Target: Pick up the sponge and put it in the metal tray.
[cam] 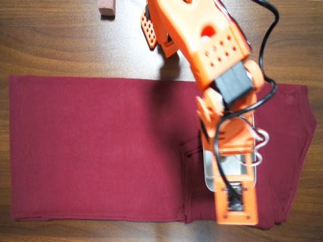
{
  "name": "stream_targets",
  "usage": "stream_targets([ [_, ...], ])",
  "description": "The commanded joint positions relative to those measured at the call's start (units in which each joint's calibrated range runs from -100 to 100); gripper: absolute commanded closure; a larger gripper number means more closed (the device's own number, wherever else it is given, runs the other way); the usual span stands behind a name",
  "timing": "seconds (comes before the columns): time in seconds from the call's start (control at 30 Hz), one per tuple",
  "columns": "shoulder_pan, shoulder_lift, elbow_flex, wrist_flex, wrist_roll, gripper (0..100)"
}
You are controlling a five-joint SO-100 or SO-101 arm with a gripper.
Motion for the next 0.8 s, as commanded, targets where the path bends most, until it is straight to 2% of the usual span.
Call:
stream_targets([
  [0.0, -1.0, 2.0, -0.2, -6.3, 1.0, 100],
  [0.13, -2.3, 7.0, -0.2, -13.0, 2.3, 100],
  [0.47, -5.2, 9.8, -0.1, -12.1, 1.3, 98],
  [0.77, -1.4, 9.9, -2.2, -4.8, 1.8, 67],
])
